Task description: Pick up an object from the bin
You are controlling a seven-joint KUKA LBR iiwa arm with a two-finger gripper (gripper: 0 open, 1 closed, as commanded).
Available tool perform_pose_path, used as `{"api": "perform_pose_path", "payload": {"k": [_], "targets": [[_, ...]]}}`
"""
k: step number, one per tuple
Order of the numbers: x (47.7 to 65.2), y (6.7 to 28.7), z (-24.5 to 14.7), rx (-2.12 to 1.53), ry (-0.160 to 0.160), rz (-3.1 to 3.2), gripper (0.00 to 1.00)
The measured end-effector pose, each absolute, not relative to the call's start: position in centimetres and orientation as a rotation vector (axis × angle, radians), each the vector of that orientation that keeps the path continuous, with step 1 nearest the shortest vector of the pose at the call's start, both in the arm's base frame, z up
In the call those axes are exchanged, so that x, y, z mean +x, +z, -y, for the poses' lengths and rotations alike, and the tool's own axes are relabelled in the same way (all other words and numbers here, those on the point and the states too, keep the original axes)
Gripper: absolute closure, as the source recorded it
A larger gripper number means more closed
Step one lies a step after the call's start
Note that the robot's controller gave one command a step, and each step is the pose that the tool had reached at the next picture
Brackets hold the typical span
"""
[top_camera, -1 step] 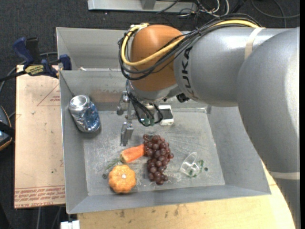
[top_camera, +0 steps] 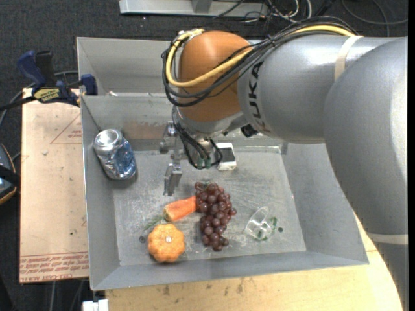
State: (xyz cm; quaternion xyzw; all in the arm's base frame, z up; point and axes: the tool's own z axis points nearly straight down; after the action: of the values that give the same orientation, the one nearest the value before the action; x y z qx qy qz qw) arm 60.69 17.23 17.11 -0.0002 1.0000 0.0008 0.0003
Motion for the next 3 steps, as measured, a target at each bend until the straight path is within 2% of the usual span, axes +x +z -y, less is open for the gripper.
{"api": "perform_pose_path", "payload": {"k": [1,2,3], "targets": [[59.1,13.0,-14.6,-0.300,0.005,-3.118,0.00],[57.9,9.9,-12.1,-0.678,0.001,-3.070,0.00],[57.6,12.4,-11.0,-0.524,0.003,-3.096,0.00]]}}
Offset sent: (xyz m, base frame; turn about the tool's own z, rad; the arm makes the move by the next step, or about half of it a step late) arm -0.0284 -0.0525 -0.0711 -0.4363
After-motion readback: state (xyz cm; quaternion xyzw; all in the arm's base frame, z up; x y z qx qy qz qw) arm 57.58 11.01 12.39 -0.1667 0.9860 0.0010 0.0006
